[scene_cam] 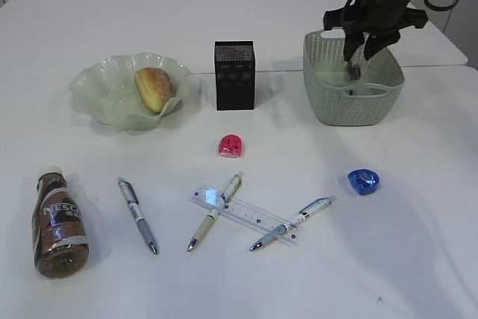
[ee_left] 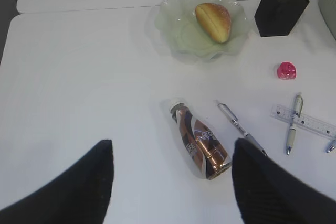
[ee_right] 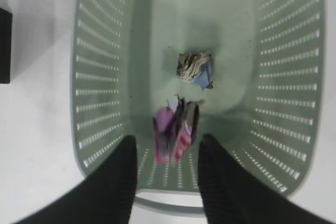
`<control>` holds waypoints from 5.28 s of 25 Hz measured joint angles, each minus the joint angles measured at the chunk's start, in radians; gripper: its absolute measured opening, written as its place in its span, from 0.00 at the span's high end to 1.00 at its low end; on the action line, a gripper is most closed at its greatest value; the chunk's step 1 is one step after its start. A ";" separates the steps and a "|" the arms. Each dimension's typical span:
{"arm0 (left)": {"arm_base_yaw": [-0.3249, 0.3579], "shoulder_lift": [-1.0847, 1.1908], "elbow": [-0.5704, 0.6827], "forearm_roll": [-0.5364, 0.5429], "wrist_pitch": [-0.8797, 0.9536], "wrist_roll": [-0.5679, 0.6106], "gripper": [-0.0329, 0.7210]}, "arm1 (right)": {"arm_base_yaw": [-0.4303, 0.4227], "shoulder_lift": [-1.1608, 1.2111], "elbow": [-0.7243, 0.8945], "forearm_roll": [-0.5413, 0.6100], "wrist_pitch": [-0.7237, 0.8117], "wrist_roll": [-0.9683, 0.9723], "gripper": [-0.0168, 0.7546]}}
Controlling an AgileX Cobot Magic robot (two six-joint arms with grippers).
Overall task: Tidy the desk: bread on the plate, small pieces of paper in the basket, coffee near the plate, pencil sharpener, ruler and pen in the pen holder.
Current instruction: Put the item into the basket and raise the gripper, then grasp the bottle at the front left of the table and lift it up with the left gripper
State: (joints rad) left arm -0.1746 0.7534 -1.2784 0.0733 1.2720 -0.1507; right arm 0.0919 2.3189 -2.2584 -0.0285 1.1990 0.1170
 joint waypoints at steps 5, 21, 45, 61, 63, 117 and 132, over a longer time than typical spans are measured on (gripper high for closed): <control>0.000 0.000 0.000 0.000 0.000 -0.002 0.30 | 0.000 0.002 0.000 0.002 -0.004 0.000 0.45; 0.000 0.000 0.000 0.002 0.000 -0.002 0.31 | -0.008 -0.175 0.000 0.003 0.048 -0.025 0.44; 0.000 0.245 0.000 -0.006 -0.002 -0.089 0.25 | -0.010 -1.073 0.865 0.068 0.056 -0.026 0.43; 0.000 0.844 0.000 -0.131 -0.083 -0.305 0.24 | -0.010 -1.142 0.916 0.112 0.058 -0.027 0.43; 0.000 0.885 0.000 -0.136 -0.131 -0.314 0.24 | -0.010 -1.142 0.916 0.112 0.058 -0.027 0.43; 0.000 1.290 0.000 -0.139 -0.293 -0.426 0.29 | 0.083 -1.142 0.916 0.053 0.058 -0.029 0.43; -0.002 1.292 -0.002 -0.056 -0.279 -0.374 0.63 | 0.083 -1.086 0.916 0.050 0.058 -0.029 0.43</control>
State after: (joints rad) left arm -0.1768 2.0457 -1.2802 0.0174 0.9932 -0.5252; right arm 0.1753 1.2325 -1.3421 0.0220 1.2575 0.0885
